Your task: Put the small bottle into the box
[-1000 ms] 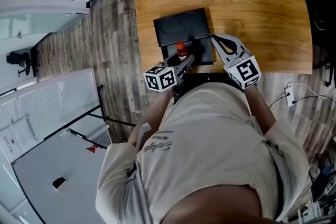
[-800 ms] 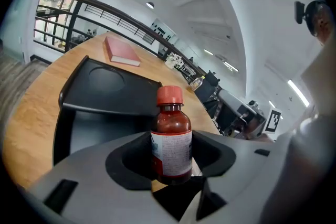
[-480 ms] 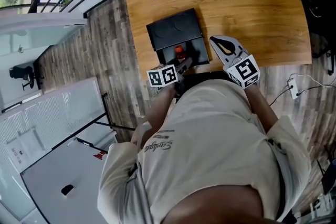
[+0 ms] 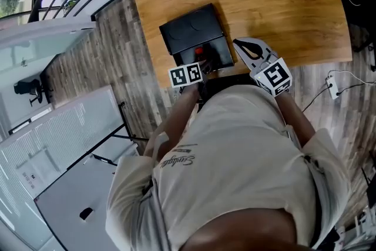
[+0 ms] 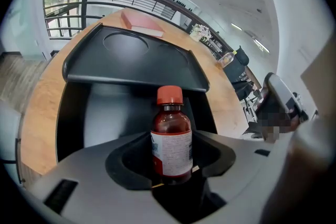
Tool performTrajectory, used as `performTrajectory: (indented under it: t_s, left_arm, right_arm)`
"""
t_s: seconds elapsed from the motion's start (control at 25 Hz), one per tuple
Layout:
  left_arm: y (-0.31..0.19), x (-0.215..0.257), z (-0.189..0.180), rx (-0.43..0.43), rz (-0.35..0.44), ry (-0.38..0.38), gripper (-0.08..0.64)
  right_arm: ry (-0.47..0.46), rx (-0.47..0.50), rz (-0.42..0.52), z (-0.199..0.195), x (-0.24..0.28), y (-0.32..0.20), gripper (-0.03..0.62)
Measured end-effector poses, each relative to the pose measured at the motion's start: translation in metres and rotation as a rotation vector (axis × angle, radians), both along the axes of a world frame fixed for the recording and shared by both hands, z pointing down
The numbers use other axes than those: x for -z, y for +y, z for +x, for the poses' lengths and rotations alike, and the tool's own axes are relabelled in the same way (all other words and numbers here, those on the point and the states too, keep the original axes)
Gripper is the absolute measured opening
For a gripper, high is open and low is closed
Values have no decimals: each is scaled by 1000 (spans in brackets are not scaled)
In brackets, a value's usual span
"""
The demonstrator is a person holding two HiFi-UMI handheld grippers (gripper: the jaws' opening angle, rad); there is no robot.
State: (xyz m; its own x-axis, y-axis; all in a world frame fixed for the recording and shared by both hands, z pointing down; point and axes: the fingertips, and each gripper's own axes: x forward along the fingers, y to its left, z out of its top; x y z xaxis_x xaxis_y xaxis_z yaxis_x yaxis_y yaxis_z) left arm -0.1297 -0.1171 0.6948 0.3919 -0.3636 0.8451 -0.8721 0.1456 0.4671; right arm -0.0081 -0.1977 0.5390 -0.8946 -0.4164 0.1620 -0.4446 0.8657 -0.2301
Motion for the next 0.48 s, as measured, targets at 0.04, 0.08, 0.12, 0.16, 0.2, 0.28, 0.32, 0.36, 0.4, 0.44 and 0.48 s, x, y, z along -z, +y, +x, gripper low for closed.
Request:
performTrajectory:
  t_s: [0.04, 0.08, 0.12, 0.16, 0.2, 0.28, 0.32, 0.36, 0.4, 0.44, 0.48]
  left_arm:
    - [0, -3, -1, 3, -20, -3, 227]
    - [0, -6, -2, 8, -40, -7, 227]
    - [-1, -9, -3, 11, -56, -10, 227]
    - [-1, -10, -5, 12, -66, -15, 227]
    - [-1, -11, -6, 14, -75, -19, 227]
    - [1, -14, -8, 27, -101, -22, 227]
    - [1, -15, -9, 34, -116, -23, 227]
    - [1, -16, -10, 34, -129, -29, 227]
    - [1, -18, -11, 26, -140, -40, 227]
    - [1, -19, -12, 13, -149, -53, 227]
    - [2, -20, -12, -2, -158, -63, 227]
  right_arm:
    - [-2, -1, -4, -1, -1, -2, -5]
    - [-3, -1, -8, -2, -2, -3, -6]
    - [-5, 0, -10, -4, -2, -4, -5]
    - [-7, 2, -11, -5, -2, -5, -5]
    - [-10, 5, -12, -7, -2, -6, -5]
    - [-14, 15, -15, -10, -1, -7, -5]
    - [-15, 19, -16, -11, 0, -9, -5]
    - [-16, 23, -17, -11, 0, -11, -5]
    - [-16, 25, -19, -12, 0, -13, -5]
    - [-16, 25, -23, -12, -1, -15, -5]
    - [-17, 25, -28, -12, -3, -18, -6]
